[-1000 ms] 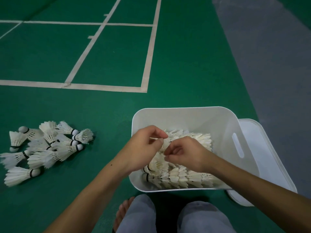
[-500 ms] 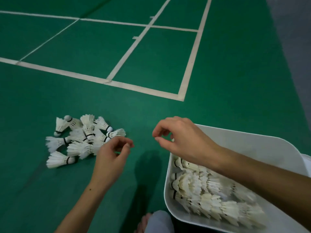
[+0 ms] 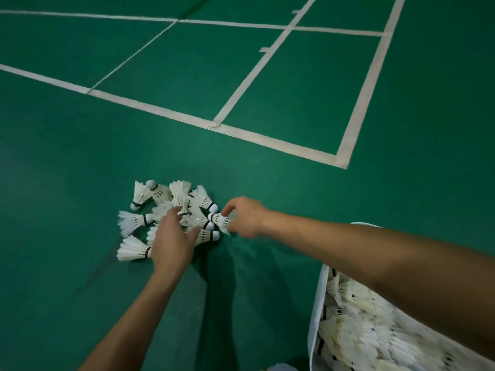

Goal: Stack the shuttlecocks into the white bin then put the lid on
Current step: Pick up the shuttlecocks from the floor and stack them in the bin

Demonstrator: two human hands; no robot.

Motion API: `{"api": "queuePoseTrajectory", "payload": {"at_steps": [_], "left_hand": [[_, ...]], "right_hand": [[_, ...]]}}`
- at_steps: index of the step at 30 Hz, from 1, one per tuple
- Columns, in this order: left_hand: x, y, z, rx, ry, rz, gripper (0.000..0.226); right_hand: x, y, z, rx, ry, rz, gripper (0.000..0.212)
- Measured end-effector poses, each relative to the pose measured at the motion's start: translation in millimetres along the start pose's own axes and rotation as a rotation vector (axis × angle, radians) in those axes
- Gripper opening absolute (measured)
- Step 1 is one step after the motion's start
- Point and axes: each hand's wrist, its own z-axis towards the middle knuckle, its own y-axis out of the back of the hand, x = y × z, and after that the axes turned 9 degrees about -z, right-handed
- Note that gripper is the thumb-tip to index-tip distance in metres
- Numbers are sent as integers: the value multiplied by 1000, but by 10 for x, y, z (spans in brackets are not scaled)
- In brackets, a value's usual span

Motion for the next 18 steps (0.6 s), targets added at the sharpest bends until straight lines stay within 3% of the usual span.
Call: {"api": "queuePoseTrajectory", "payload": {"at_steps": [7,11,18], "left_hand": [[-16,-133,303,113,107,79,59],[16,-131,240,141,166,-103,28],[-2,-52,-56,149,139,-227,20]], "right_hand": [[63,-165,286,108,-106,217,29],[-46,-105,265,73,-140,207,30],[-139,78,-103,23,-145,199,33]]}}
